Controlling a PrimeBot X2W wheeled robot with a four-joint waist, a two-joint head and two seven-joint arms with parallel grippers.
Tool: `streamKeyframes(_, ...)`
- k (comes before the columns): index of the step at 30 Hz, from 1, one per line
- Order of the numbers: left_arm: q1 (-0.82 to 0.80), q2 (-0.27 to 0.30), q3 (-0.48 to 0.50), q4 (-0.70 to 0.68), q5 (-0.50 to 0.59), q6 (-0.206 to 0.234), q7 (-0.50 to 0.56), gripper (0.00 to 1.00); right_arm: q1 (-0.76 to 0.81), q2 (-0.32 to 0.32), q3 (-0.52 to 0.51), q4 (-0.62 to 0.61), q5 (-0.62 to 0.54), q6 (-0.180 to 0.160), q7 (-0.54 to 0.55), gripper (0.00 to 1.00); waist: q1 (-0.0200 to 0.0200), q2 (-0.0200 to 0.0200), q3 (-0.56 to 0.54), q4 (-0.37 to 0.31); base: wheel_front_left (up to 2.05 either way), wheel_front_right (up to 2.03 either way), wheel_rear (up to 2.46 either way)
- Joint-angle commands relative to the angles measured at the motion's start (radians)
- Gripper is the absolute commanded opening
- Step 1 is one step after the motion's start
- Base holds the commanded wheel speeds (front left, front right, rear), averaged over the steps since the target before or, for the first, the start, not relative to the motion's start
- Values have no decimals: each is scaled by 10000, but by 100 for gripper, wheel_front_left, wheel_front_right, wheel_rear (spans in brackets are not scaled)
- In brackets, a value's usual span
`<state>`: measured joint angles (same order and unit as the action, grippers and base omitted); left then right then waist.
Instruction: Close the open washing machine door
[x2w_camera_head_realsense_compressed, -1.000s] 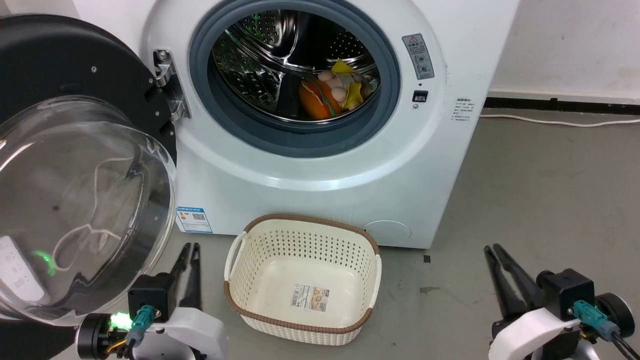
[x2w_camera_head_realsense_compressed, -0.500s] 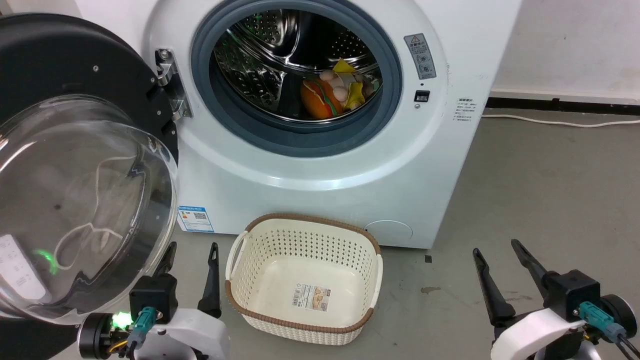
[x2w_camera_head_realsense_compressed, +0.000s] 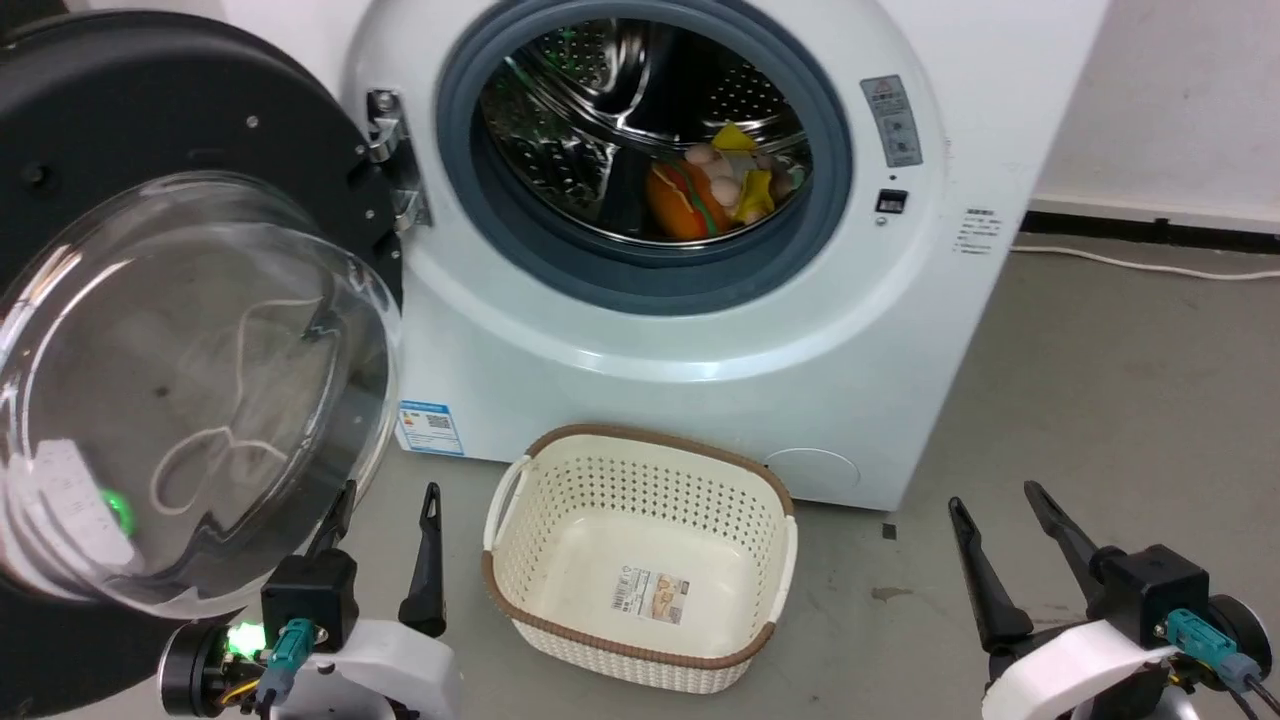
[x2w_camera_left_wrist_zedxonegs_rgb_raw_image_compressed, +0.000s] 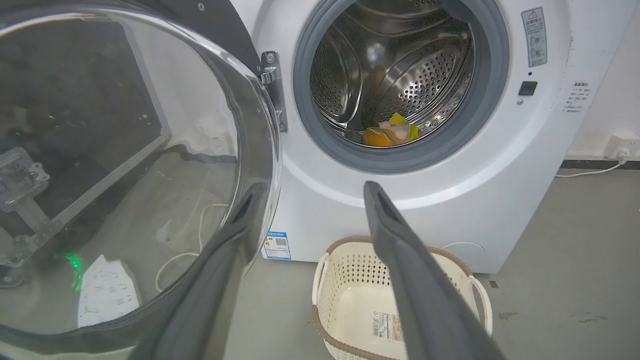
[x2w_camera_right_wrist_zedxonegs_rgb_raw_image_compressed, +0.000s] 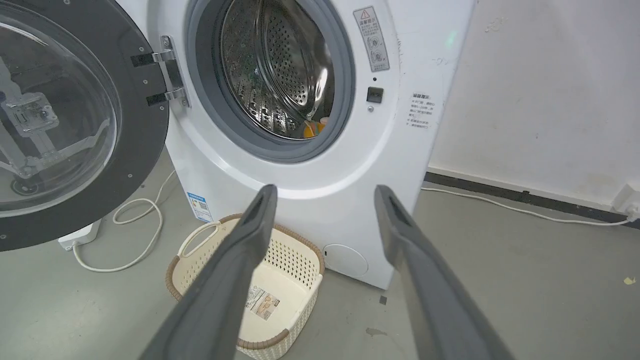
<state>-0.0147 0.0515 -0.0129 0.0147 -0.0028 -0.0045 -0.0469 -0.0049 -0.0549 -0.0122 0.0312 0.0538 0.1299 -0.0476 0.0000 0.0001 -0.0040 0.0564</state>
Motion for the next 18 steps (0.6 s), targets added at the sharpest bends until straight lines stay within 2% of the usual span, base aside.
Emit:
streamKeyframes(1,-25,47,-4,36,-13,-54,-118,100,-2,11,-3,61,85,2,-111,100,0,-1,-23,146,0,0,0)
streamKeyframes(18,101,144,84,-48,-51,46,-473,100,-228,17,389,456,289,3,-466,100,0,-1,8,1274,0,0,0)
